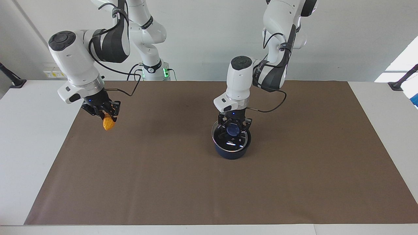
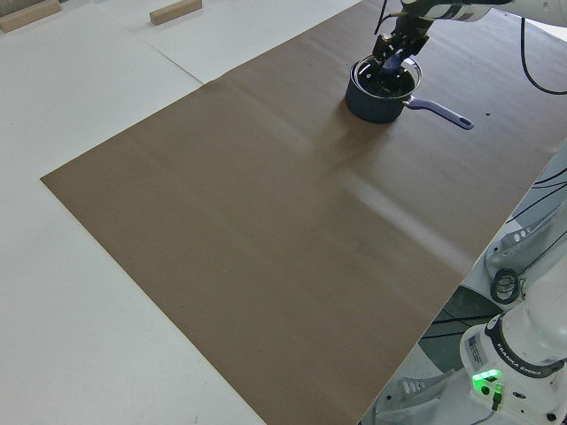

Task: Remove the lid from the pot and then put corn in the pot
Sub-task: 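Grasp the lid knob with the left gripper while the right gripper grasps the corn, then lift the lid aside with the left gripper while the right gripper carries the corn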

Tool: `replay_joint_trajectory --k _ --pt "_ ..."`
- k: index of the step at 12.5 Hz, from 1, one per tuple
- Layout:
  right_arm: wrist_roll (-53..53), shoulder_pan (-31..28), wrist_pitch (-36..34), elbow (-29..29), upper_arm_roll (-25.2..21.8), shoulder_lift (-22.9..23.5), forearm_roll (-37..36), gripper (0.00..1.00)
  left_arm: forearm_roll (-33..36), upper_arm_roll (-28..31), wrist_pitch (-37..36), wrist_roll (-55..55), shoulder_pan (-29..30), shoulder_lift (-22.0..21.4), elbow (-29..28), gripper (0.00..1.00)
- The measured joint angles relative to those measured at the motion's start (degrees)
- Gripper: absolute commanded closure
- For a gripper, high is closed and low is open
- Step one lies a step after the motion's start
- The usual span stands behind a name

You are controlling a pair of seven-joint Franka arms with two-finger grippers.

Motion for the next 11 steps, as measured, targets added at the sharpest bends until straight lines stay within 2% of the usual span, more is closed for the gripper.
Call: replay_joint_trajectory --k 5,8,11 --pt "0.00 0.00 0.00 0.07 0.08 0.00 0.00 1.00 0.99 -0.42 -6.92 0.01 -0.57 -0.56 4.90 0.65" --pt "0.00 0.01 0.00 0.43 0.78 -0.19 0.01 1.00 5.15 -0.41 -12.09 -0.03 -0.99 -2.35 6.13 0.68" --pt "0.64 0.02 -0.07 0.45 2.45 -0.54 0.09 1.00 6.80 0.54 -14.75 -0.07 -0.12 -4.33 5.40 0.78"
